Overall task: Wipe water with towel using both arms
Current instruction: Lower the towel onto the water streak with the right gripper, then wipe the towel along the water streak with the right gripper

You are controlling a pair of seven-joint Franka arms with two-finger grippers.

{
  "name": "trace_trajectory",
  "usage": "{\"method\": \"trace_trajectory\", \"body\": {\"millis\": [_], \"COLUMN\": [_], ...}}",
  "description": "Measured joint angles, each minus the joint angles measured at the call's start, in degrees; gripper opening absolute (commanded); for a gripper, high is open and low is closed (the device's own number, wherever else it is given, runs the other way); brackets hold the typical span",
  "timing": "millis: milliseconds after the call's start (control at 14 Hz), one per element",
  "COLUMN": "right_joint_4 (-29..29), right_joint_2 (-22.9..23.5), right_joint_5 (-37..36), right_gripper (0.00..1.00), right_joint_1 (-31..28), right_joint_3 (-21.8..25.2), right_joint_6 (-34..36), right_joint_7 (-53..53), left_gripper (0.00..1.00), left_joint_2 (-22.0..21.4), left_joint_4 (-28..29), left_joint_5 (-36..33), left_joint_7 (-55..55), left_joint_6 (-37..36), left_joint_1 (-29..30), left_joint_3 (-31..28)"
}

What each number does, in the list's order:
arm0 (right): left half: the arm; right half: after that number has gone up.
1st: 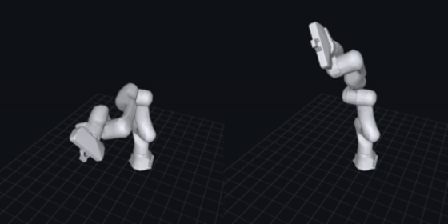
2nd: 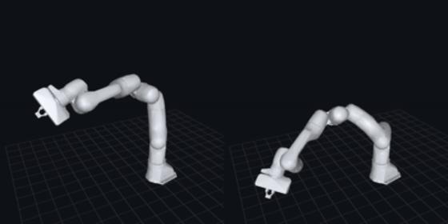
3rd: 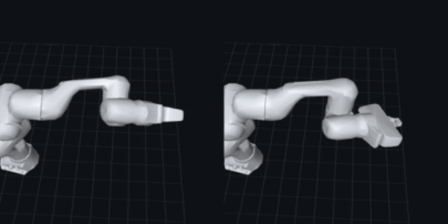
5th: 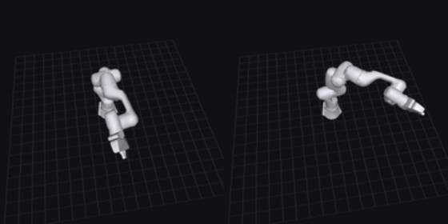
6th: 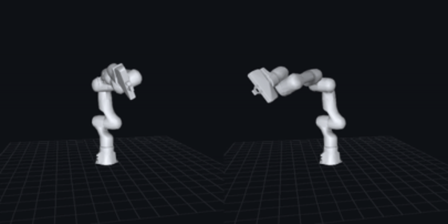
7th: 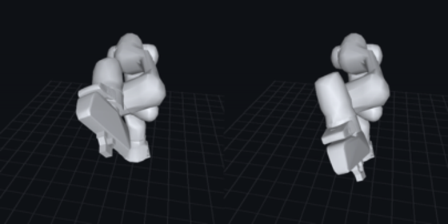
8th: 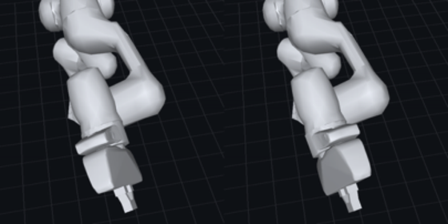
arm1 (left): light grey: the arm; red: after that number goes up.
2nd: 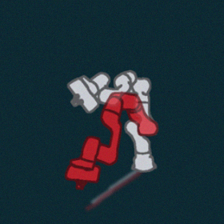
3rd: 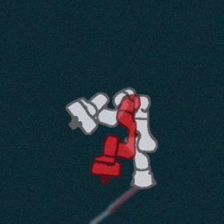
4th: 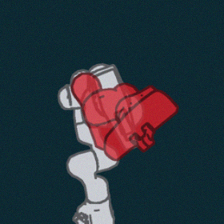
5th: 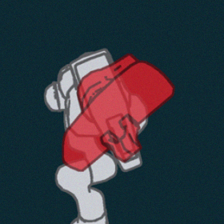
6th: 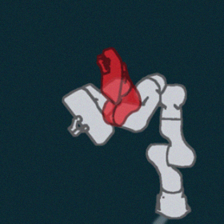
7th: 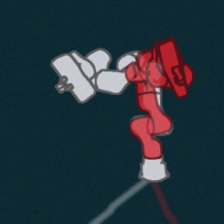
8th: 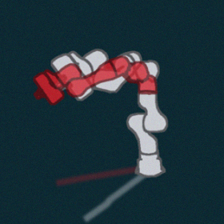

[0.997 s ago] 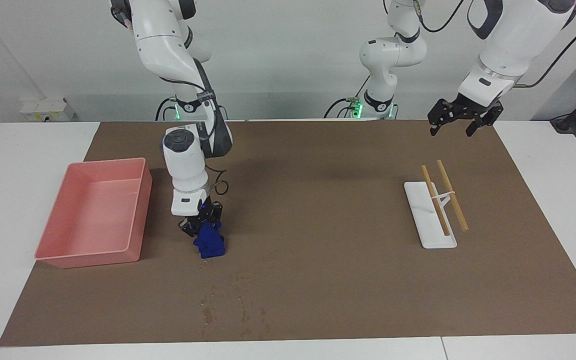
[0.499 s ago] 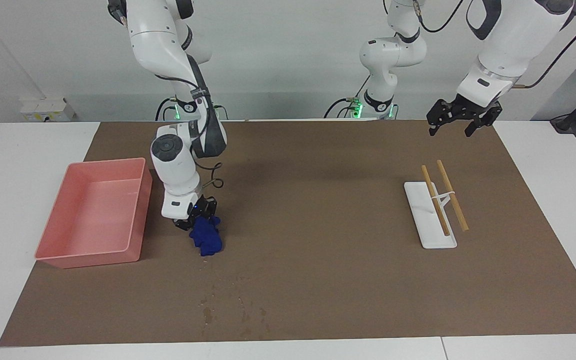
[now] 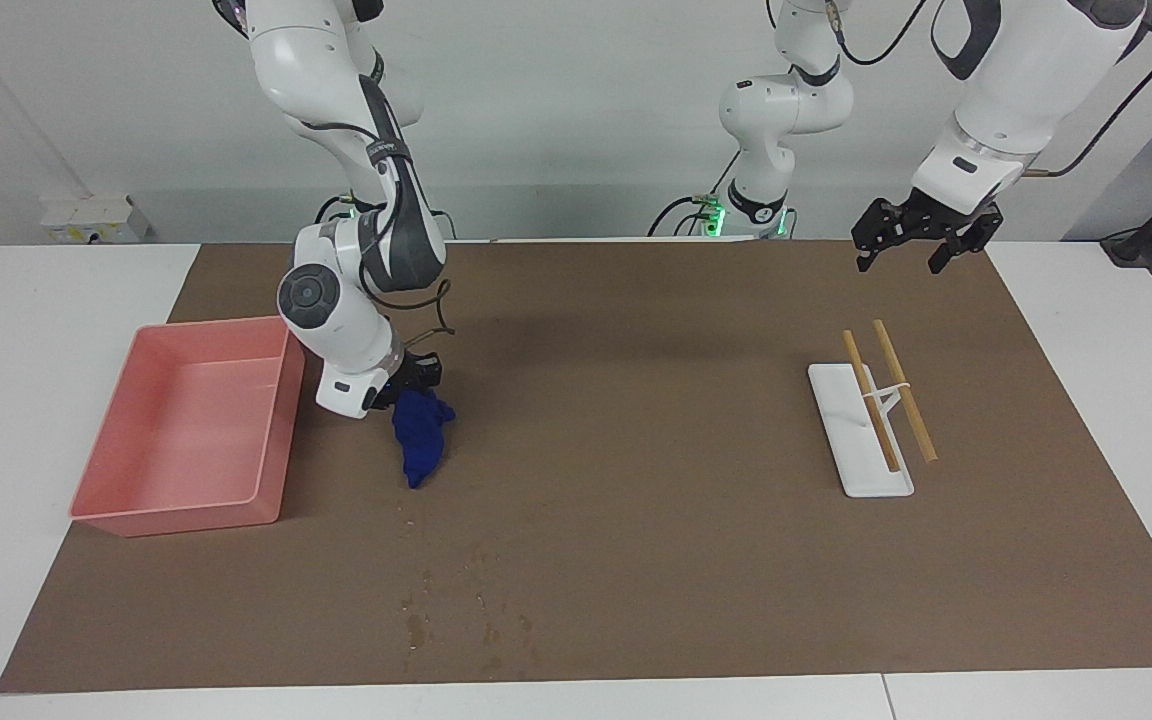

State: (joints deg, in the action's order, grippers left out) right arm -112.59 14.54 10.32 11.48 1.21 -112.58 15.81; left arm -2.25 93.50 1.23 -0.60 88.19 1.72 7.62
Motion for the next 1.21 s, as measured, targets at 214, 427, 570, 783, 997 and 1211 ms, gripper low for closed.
{"method": "trace_trajectory", "body": {"millis": [214,427,570,783,997,1211], "right_joint_4": [-0.10,-0.33,-0.87,-2.30,-5.07,-7.69], "right_joint_2": [-0.55,-1.14,-1.94,-3.28,-4.25,-4.72], "right_joint_5": [0.01,0.32,1.70,5.45,7.55,7.70], "right_gripper": [0.00,0.00,0.00,0.00,0.00,0.00], "right_joint_1": [-0.73,-3.04,-4.93,-6.23,-5.80,-5.27], "right_joint_3": [0.05,0.07,0.09,0.11,-0.11,-0.50], "right_joint_6": [6.54,13.27,16.23,19.22,18.76,12.33], "right_joint_7": [-0.38,-0.49,-0.49,-0.84,-2.96,-2.89], "left_gripper": [1.00,1.00,1.00,1.00,1.00,1.00], "left_joint_2": [0.00,0.00,0.00,0.00,0.00,0.00], "left_joint_4": [0.00,0.00,-0.15,-0.60,-0.62,-0.62], "left_joint_5": [0.00,0.00,0.00,0.00,0.00,0.00], "left_joint_7": [-0.03,-0.03,-0.03,-0.14,-0.18,-0.18], "left_joint_6": [0.01,0.01,0.08,0.06,0.03,0.01], "left_joint_1": [-0.89,-1.27,-1.61,-4.07,-4.38,-4.35], "left_joint_3": [0.35,0.34,-0.26,-3.61,-4.28,-4.37]}}
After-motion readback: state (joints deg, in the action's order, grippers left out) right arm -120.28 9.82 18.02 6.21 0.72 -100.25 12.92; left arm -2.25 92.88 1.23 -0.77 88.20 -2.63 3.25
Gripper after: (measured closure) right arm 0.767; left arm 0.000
